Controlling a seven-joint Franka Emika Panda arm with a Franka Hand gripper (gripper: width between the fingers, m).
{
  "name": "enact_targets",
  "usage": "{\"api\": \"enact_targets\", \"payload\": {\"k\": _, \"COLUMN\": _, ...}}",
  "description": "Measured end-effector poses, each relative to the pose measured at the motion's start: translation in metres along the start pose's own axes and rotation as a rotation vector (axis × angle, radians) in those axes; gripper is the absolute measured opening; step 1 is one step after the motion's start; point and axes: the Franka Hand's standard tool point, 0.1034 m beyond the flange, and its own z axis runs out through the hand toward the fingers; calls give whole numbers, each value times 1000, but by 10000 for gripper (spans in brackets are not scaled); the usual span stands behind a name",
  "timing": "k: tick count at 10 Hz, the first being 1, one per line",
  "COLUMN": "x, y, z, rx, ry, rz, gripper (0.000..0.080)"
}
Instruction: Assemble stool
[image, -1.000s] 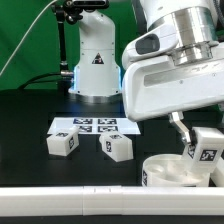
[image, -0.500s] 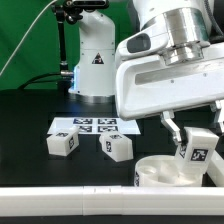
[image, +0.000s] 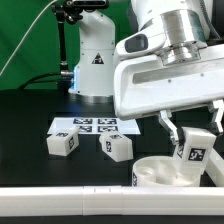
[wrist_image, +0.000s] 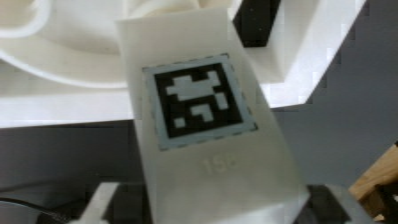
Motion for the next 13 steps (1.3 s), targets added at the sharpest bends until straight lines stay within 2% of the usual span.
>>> {"api": "enact_targets", "payload": {"k": 1, "x": 4, "y": 0, "z": -2, "rx": 5, "ry": -13, "rz": 0, "gripper": 363}}
{"api": "enact_targets", "payload": {"k": 2, "x": 6, "y": -1, "z": -4, "rx": 5, "ry": -9, "rz": -1, "gripper": 503}}
{"api": "enact_targets", "payload": {"k": 3, "x": 6, "y": -4, "z": -5, "rx": 9, "ry": -16, "rz": 0, "gripper": 607}}
{"api": "enact_targets", "payload": {"k": 4, "x": 9, "y": -7, "z": -9, "rx": 15, "ry": -23, "rz": -2, "gripper": 637}}
{"api": "enact_targets", "payload": {"k": 6, "x": 13, "y": -9, "z": -14, "rx": 17, "ry": -21, "rz": -4, "gripper": 646}}
{"api": "enact_targets", "payload": {"k": 12, "x": 10, "y": -9, "z": -13, "rx": 20, "ry": -35, "rz": -4, "gripper": 648}}
{"api": "enact_targets", "payload": {"k": 13, "x": 8, "y": -11, "z": -12, "rx": 30, "ry": -65, "rz": -5, "gripper": 648}}
